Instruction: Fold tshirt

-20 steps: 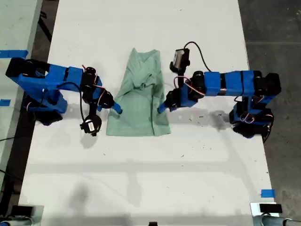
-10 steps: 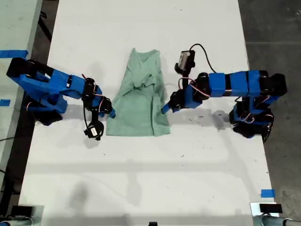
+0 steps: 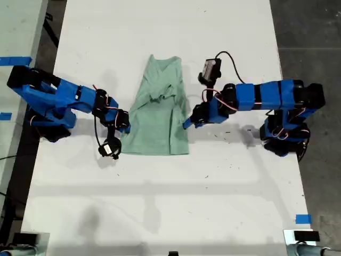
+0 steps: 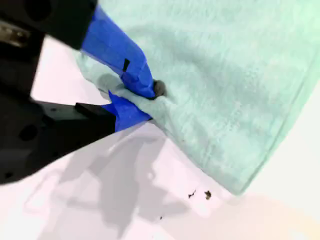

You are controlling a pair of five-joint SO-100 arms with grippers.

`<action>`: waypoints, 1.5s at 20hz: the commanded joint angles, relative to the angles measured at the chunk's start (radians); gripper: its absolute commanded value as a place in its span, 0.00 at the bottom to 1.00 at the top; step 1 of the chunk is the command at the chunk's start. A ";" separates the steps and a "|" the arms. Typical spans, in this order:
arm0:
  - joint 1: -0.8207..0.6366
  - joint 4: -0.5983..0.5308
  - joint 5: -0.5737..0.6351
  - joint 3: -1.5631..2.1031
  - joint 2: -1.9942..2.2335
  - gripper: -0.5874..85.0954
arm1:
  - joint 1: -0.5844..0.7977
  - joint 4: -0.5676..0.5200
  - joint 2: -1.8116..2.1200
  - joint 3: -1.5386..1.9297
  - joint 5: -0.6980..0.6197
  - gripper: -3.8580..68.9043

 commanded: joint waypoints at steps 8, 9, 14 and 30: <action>-0.046 0.653 -0.110 -0.233 0.267 0.01 | -0.005 -0.038 0.097 0.026 0.014 0.26; -0.046 0.712 -0.106 -0.302 0.252 0.01 | -0.003 -0.044 0.101 0.032 0.011 0.26; -0.037 0.673 -0.021 -0.540 0.057 0.01 | -0.002 -0.054 0.103 0.041 0.012 0.26; -0.031 0.144 0.138 -0.224 0.110 0.40 | -0.012 -0.066 0.121 0.066 0.028 0.26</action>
